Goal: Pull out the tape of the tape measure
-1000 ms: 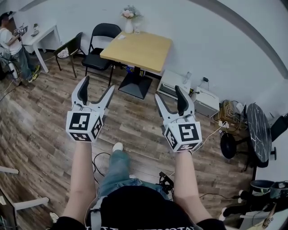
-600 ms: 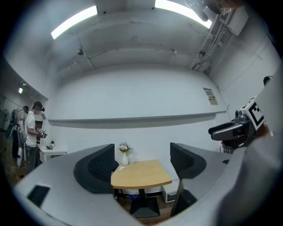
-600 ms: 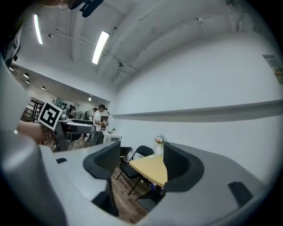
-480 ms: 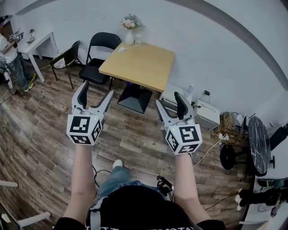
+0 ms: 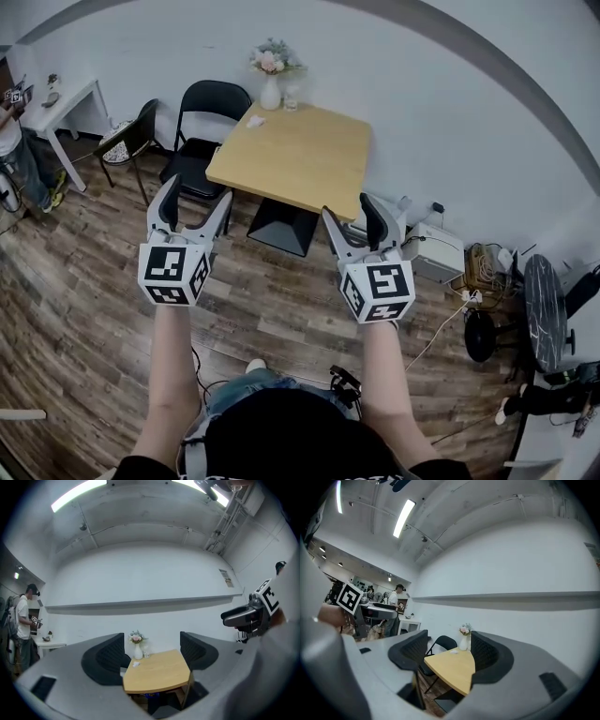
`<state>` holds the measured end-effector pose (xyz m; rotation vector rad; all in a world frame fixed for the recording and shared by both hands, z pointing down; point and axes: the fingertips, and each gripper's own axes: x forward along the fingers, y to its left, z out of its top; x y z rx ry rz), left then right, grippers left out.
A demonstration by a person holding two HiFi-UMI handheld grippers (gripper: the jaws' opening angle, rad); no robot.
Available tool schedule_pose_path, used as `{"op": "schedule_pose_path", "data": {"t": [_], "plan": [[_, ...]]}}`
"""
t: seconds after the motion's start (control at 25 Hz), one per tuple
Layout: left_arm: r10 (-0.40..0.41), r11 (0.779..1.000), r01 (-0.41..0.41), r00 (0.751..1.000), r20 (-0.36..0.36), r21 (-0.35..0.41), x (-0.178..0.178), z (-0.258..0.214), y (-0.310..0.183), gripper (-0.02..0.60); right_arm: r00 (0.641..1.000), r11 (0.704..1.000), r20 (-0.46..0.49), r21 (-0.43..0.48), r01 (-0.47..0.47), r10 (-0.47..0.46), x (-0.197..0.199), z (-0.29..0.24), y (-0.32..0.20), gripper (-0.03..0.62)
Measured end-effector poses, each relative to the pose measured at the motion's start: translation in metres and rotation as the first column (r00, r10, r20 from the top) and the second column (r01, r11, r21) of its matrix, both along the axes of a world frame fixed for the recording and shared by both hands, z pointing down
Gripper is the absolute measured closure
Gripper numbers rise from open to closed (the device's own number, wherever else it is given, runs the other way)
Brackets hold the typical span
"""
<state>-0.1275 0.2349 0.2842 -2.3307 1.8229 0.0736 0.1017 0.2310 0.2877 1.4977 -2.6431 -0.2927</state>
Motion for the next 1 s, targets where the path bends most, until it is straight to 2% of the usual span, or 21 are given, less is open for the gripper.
{"op": "schedule_pose_path", "data": {"t": [0.2,0.6,1.0], "plan": [[0.002,1.000,-0.002,1.000,-0.009,0.011,-0.014,0.003,-0.028,0.204,1.000,1.000,0.004,-0.012,-0.008,0.008,-0.013,0.005,-0.029,0.295],[-0.036,0.999,0.035,0.999,-0.014,-0.004,-0.030,0.016,-0.082,0.207,1.000,1.000,0.006,-0.012,-0.013,0.013,-0.015,0.015,-0.083,0.295],[-0.071,0.997,0.071,0.997,0.017,-0.030,-0.033,0.026,-0.187,0.224,0.999,0.999,0.040,-0.048,0.025,-0.023,-0.022,0.023,-0.195,0.296]]}}
